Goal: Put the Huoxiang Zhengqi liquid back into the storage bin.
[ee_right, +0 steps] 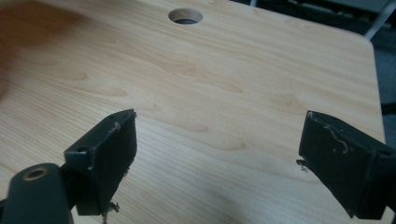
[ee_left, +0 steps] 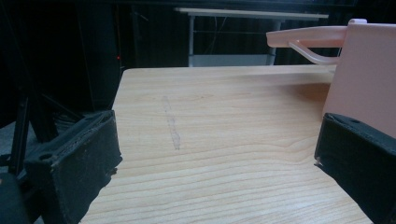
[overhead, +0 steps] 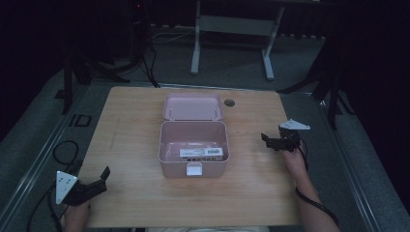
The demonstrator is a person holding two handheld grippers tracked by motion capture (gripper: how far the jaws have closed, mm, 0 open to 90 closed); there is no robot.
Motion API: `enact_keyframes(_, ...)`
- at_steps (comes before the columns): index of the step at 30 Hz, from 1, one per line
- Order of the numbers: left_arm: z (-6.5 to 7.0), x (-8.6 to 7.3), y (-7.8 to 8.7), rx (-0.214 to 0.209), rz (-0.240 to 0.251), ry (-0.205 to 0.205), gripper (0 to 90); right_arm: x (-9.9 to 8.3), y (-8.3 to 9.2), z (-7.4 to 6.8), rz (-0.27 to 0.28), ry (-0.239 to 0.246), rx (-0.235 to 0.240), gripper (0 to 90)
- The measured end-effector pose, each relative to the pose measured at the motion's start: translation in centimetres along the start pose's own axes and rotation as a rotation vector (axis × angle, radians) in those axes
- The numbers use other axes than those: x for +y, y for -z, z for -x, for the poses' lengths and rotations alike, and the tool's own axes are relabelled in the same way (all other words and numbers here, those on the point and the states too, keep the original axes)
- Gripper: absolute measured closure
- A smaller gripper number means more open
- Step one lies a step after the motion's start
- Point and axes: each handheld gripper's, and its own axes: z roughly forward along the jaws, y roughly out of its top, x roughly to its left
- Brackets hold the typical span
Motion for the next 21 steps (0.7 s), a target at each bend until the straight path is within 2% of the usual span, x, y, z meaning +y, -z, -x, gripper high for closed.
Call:
enact_keyframes(7, 0.0, 0.0, 0.0, 0.001, 0.003, 0.003, 0.3, -0.9, 0.4, 0.8, 0.015, -0.056, -0.035, 11.2)
enact_keyframes(10, 0.0, 0.0, 0.0, 0.001, 0.001, 0.000, 0.3, -1.5, 0.6, 1.3, 0.033, -0.111, -0.046, 11.3)
enact_keyframes(14, 0.0, 0.0, 0.0, 0.001, 0.002, 0.001, 0.2, -2.2, 0.7, 1.9, 0.038, -0.156, -0.052, 11.3)
enact_keyframes(17, 0.0, 0.0, 0.0, 0.002, 0.001, -0.001, 0.2, -2.5, 0.6, 2.0, 0.031, -0.169, -0.055, 11.3)
enact_keyframes(21, 0.0, 0.0, 0.0, 0.002, 0.001, 0.000, 0.2, -2.6, 0.6, 1.8, 0.032, -0.159, -0.056, 12.5)
